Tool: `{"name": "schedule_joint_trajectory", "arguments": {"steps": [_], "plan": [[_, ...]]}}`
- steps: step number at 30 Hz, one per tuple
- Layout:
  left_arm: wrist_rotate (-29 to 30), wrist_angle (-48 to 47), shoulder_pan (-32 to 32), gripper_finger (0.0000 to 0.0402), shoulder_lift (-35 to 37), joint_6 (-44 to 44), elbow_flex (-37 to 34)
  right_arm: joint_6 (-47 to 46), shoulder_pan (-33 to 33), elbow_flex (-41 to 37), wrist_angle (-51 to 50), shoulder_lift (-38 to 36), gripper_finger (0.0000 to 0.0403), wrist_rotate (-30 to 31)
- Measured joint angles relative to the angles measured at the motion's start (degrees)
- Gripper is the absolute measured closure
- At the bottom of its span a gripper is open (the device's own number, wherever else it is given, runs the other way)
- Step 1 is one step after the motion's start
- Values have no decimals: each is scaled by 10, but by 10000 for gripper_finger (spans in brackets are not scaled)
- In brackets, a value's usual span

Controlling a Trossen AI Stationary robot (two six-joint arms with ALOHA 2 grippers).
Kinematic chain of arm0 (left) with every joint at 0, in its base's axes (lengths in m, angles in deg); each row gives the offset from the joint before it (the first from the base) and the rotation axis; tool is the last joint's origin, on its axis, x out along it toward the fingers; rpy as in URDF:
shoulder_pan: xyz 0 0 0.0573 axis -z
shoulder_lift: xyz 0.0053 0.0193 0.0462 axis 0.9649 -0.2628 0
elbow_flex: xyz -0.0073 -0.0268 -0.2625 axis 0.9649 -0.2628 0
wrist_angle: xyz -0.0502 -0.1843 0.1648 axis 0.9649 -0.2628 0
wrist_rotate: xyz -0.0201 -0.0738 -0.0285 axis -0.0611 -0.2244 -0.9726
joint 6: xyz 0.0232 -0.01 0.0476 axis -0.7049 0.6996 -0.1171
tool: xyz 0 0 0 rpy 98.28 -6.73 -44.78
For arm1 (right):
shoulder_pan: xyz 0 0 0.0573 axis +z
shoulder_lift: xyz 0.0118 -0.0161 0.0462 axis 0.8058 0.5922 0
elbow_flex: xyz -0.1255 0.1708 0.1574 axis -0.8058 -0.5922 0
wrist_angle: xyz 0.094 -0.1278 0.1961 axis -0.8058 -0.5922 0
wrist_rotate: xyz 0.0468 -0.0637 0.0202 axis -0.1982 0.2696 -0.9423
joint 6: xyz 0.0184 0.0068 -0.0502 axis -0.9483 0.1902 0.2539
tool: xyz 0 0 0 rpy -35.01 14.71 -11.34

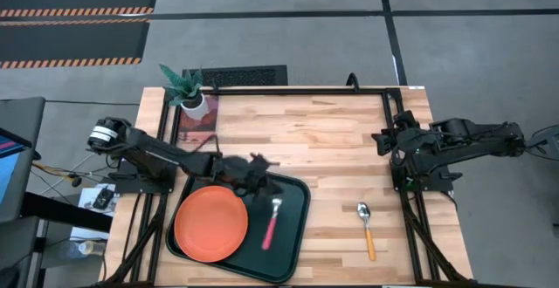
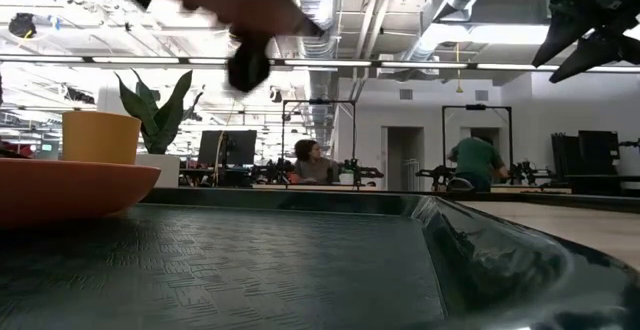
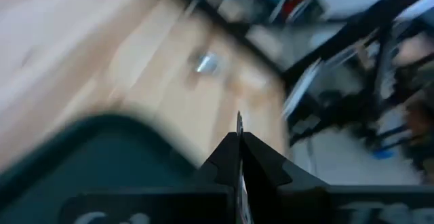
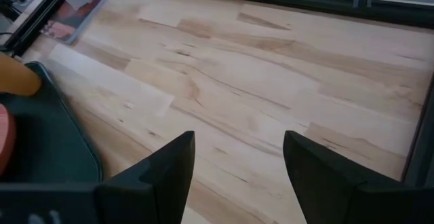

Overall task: Pick and place plate/cup/fork/spoon on tray
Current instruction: Put the pink fork on the right of the black tray

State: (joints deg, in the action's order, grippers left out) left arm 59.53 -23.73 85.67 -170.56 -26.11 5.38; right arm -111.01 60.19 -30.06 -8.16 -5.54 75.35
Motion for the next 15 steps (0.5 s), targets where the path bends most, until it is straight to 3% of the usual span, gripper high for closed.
{"name": "schedule_joint_trajectory", "arguments": {"steps": [3, 7, 15], "plan": [[5, 52, 9, 401, -10, -2, -64, 0, 0, 0, 0, 0, 152, 0], [24, 127, 22, 401, -27, 1, -96, 0, 0, 0, -1, 0, 152, 0], [-9, 186, 66, 401, -129, 8, -84, 0, 0, 0, -1, 0, 152, 0]]}}
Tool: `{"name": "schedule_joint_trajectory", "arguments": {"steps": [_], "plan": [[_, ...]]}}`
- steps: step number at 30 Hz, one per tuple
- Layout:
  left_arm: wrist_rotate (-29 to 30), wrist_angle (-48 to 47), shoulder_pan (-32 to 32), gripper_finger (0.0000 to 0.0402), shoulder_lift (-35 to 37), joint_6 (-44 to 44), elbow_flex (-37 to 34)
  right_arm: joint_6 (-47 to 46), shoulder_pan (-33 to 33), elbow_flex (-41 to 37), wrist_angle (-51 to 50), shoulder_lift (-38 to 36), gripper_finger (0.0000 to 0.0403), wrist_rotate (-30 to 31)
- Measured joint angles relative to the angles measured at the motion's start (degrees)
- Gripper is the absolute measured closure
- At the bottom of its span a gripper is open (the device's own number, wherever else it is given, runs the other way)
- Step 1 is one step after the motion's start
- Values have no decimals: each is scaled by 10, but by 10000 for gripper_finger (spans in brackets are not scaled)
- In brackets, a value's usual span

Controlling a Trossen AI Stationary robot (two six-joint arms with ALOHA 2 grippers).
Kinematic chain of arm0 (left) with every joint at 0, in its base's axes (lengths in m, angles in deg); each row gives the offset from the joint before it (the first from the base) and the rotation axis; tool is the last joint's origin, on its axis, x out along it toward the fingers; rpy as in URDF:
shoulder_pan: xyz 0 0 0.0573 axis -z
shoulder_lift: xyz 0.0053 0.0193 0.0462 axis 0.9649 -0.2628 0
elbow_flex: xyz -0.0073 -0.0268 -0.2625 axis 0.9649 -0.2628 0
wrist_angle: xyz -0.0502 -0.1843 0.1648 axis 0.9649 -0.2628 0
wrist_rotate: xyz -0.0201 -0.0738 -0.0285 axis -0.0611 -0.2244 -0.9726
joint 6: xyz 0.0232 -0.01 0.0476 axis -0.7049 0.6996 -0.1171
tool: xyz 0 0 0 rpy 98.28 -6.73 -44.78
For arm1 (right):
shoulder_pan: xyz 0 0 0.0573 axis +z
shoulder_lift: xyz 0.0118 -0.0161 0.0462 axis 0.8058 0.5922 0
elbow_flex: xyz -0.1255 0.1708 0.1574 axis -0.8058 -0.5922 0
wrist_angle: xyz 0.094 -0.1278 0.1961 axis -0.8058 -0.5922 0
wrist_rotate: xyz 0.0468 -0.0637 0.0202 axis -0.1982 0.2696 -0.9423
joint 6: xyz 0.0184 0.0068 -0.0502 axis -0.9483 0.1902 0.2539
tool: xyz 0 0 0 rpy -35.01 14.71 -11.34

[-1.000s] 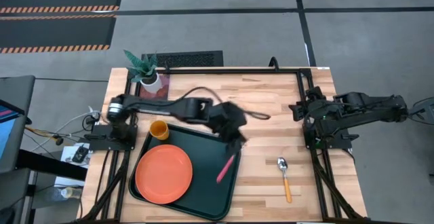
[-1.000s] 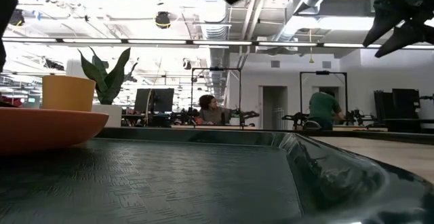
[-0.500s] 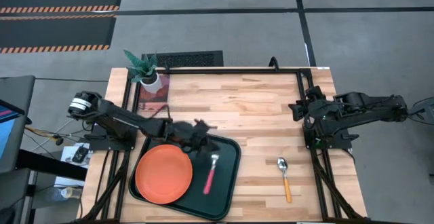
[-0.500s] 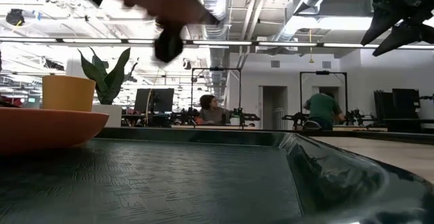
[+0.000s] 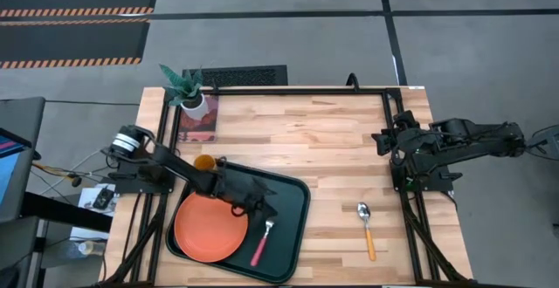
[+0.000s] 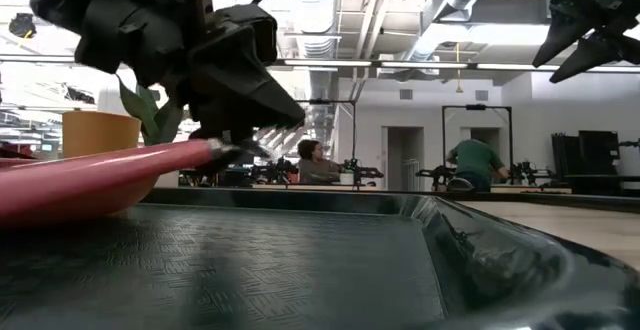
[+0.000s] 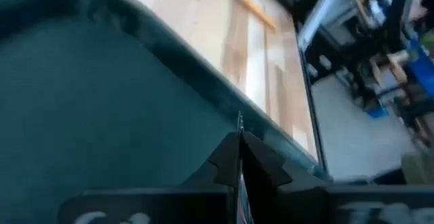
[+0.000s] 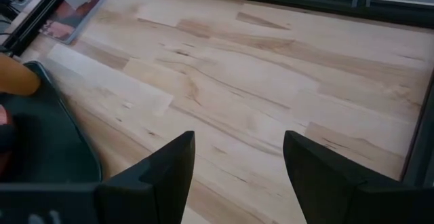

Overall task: Pick and place plate/cup/fork/spoon on tray
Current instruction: Put the pink fork on the right of the black tray

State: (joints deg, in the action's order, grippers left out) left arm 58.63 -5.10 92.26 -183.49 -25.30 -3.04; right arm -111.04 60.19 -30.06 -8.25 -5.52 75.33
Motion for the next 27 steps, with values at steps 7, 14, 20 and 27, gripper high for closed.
{"name": "schedule_joint_trajectory", "arguments": {"steps": [7, 14, 20, 27], "plan": [[29, 10, 10, 401, -14, 8, -1, 0, 0, 0, 0, 0, 152, 0], [54, -4, 10, 401, -19, 7, -1, 0, 0, 0, -1, 0, 152, 0], [55, -20, 9, 401, -19, 10, -1, 0, 0, 0, -1, 0, 152, 0], [57, -37, 11, 401, -19, 26, -1, 3, 0, 0, -7, 0, 152, 0]]}}
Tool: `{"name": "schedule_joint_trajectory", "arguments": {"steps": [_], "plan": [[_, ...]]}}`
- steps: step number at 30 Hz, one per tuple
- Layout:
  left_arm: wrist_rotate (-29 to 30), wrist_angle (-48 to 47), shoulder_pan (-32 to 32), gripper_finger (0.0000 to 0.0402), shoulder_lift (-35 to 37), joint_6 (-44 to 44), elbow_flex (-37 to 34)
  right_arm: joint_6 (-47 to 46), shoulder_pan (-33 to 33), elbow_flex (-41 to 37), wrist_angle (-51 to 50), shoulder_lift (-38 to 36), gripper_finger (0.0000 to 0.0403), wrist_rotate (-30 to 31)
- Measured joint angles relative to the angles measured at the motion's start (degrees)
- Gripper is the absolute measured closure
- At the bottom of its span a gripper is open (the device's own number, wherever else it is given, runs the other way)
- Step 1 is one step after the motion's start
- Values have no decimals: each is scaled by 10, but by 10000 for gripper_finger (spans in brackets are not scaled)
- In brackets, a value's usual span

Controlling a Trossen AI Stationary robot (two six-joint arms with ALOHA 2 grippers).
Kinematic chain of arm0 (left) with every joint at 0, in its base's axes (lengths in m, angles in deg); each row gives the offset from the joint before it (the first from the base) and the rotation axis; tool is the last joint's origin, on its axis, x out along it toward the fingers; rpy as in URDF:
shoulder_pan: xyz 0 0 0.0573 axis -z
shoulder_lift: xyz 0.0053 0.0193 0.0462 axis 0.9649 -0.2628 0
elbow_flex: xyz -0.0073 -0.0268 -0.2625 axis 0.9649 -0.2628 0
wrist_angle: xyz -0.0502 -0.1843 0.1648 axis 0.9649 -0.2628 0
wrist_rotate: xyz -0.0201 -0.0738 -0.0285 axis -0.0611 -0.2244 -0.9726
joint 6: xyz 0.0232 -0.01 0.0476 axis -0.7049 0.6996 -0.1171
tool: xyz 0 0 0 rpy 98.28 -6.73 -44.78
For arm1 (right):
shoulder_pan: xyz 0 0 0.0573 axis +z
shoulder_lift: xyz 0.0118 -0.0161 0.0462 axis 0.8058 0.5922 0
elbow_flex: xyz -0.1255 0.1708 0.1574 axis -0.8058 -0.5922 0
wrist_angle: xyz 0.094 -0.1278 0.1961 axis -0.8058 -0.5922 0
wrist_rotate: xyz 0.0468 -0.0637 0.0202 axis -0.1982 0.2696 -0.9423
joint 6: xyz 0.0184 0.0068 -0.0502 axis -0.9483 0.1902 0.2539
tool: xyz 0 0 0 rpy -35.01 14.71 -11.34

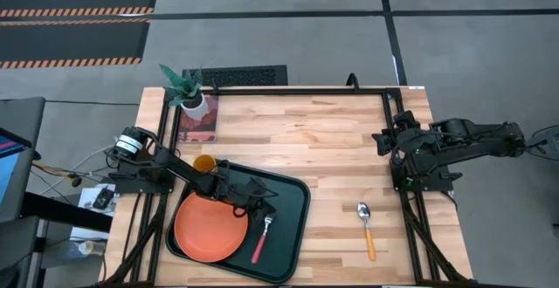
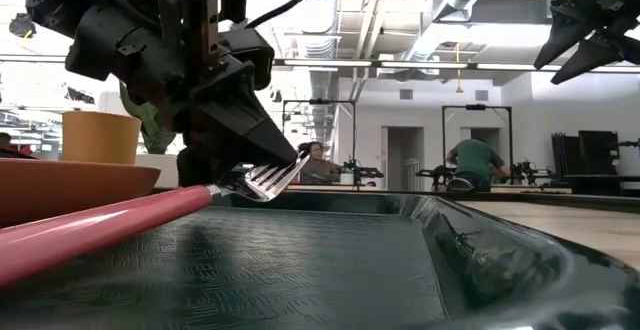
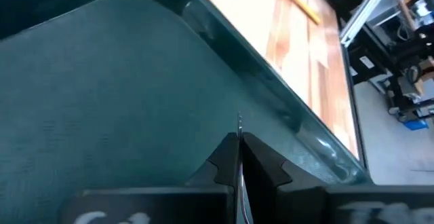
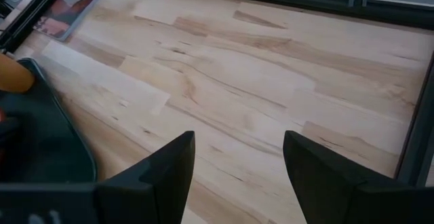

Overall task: Pick and place plate/cup/fork/spoon on tray
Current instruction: Put the pink fork on the right of the black tray

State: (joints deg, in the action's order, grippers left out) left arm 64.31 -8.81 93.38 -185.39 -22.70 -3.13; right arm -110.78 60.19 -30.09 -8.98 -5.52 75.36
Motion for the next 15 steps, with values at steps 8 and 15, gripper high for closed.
{"name": "schedule_joint_trajectory", "arguments": {"steps": [8, 15], "plan": [[23, -25, 0, 394, 0, 22, 0, 1, 0, 0, 0, 0, 152, 0], [26, -44, 0, 341, 0, 34, 0, 2, 0, 0, 0, 0, 152, 1]]}}
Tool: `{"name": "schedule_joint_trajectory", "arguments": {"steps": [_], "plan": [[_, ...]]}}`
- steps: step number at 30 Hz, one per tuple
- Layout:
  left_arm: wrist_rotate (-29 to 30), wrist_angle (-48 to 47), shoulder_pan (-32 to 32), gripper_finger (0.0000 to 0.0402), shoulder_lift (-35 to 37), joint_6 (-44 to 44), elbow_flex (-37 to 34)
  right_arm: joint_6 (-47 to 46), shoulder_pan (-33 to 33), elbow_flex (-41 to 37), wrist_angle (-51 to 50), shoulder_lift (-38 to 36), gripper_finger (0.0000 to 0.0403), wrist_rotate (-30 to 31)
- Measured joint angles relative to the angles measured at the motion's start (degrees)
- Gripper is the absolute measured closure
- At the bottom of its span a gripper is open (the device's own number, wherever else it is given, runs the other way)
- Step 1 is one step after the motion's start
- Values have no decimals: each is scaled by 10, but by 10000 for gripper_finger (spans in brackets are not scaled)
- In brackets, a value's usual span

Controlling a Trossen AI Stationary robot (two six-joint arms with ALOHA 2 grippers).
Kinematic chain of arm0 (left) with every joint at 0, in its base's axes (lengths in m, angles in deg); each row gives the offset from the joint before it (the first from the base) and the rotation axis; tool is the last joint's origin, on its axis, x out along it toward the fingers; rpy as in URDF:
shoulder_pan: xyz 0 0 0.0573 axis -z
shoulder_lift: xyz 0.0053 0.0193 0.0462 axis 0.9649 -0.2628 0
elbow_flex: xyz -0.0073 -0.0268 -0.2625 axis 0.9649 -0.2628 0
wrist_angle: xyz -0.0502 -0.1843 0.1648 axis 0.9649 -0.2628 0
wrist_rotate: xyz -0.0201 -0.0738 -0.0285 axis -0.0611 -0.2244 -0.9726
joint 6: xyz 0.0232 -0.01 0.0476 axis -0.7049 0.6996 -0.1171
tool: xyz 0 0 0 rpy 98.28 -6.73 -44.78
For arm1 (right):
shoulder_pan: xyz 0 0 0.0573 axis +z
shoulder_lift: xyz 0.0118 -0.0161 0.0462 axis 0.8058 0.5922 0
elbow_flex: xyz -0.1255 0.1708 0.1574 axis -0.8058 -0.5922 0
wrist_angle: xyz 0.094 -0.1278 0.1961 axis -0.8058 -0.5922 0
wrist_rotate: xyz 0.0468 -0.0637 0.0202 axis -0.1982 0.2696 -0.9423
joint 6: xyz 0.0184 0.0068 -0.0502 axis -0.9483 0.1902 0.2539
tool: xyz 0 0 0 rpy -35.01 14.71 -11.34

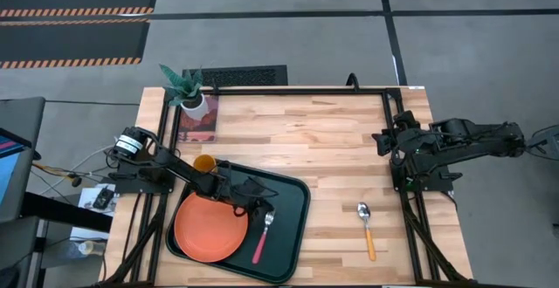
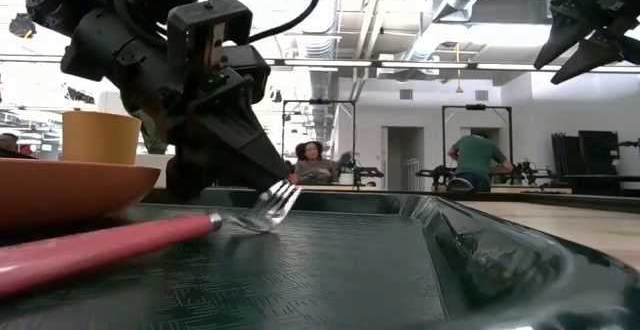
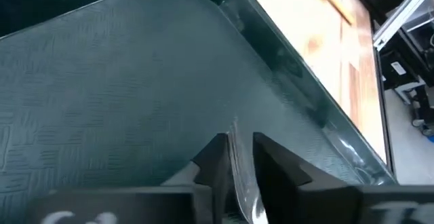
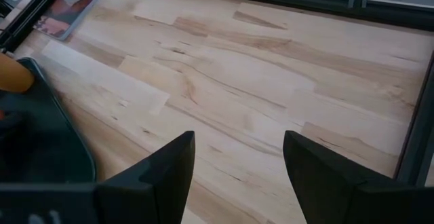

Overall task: Pick and place plate/cup/fork/spoon on tray
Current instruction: Put the pink fork on the right of the black tray, then put the yellow spoon to the right of the pink fork on the black tray

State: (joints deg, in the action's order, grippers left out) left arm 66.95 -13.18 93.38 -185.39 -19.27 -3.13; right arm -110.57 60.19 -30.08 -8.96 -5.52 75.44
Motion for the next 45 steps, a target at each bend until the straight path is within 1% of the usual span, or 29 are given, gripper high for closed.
{"name": "schedule_joint_trajectory", "arguments": {"steps": [7, 12, 16, 20, 24, 26, 28, 31, 32, 34, 36, 38, 41, 45], "plan": [[8, -7, -2, 293, 0, 9, 0, 0, 0, 0, 0, 0, 152, 0], [10, -2, -20, 269, 3, 14, 0, 0, 0, 0, 0, 0, 152, 0], [5, -3, -36, 261, 11, 4, 2, 0, 0, 0, 0, 0, 152, 0], [-5, -4, -59, 260, 36, -20, 5, 0, 0, 0, 0, 0, 152, 0], [-5, -4, -87, 260, 65, -34, 39, -11, 0, 0, -16, 0, 152, -8], [-5, -14, -100, 260, 71, -47, 69, -39, 0, 0, -40, 1, 152, -40], [-7, -46, -109, 260, 75, -77, 101, -71, 3, -5, -56, 11, 152, -90], [-7, -90, -123, 260, 75, -117, 155, -112, 27, -37, -40, 31, 152, -184], [-8, -104, -128, 260, 75, -128, 172, -114, 41, -46, -26, 40, 152, -204], [-8, -139, -135, 260, 75, -145, 203, -132, 75, -37, -25, 75, 152, -220], [-8, -165, -141, 260, 75, -164, 234, -162, 112, -35, 3, 117, 152, -248], [-7, -187, -145, 260, 75, -183, 260, -190, 149, -33, 44, 159, 152, -259], [-8, -208, -151, 260, 75, -202, 282, -271, 203, -32, 72, 218, 152, -274], [-8, -224, -163, 260, 81, -208, 300, -375, 265, -32, 102, 306, 152, -330]]}}
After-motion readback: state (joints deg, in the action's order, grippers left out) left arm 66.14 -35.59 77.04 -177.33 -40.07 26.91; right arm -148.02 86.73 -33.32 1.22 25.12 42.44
